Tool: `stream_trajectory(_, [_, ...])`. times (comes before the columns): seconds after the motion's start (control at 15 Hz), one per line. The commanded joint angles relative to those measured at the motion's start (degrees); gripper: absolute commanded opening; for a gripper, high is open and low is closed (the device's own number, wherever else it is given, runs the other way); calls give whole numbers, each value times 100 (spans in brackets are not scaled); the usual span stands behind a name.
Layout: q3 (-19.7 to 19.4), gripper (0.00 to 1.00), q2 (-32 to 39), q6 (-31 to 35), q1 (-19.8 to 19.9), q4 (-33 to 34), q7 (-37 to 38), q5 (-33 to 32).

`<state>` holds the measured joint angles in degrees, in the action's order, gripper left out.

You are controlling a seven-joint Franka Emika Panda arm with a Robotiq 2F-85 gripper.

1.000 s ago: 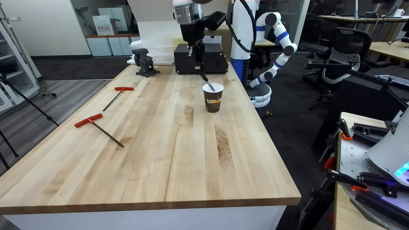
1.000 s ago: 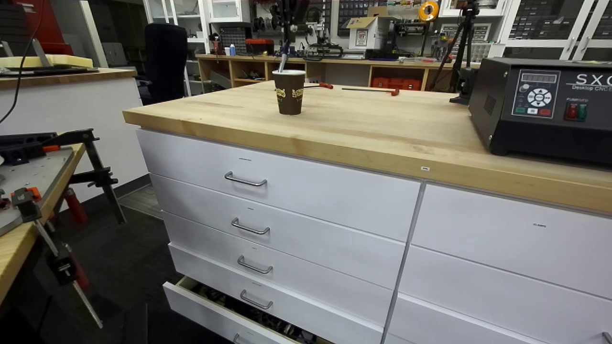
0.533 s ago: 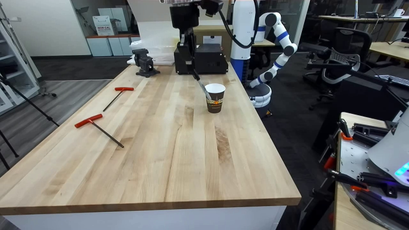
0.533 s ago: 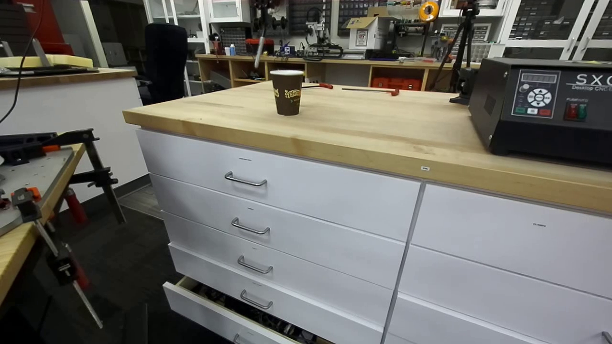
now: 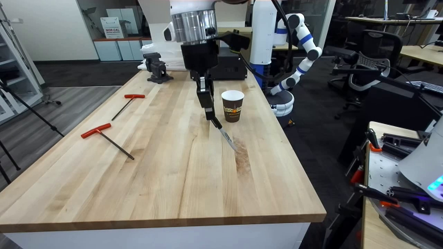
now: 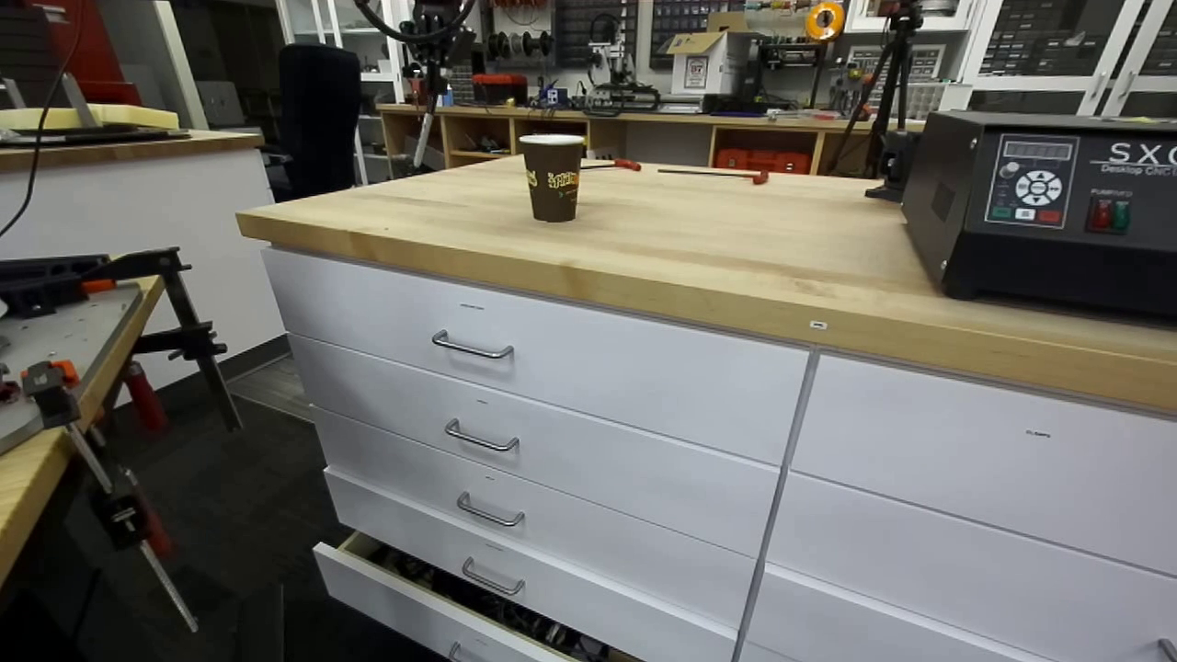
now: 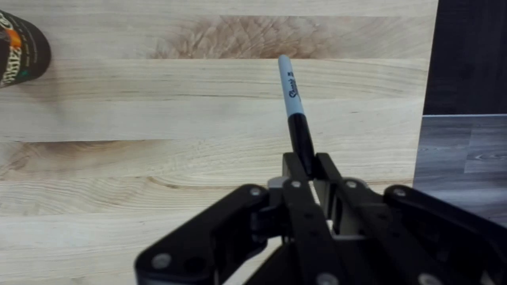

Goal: Take the marker from the brown cup and put it on the table

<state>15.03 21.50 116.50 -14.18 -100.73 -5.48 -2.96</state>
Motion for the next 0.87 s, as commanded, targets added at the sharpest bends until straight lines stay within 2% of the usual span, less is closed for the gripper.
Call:
stream_trajectory(0.0, [71,43,-509,404,-67,-637,-306,39])
stream_trajectory(0.2, [156,63,-781,685,-13,-890,-522,187])
stream_trajectory(0.47, [150,88,-1256,510,35,-1196,-729,410])
stream_trajectory(0.53, [102,70,-765,469,-82,-717,-520,231])
stream_trajectory(0.73, [104,88,-1016,469,-64,-929,-564,268])
stream_trajectory(0.8, [104,88,-1042,469,-62,-959,-565,269])
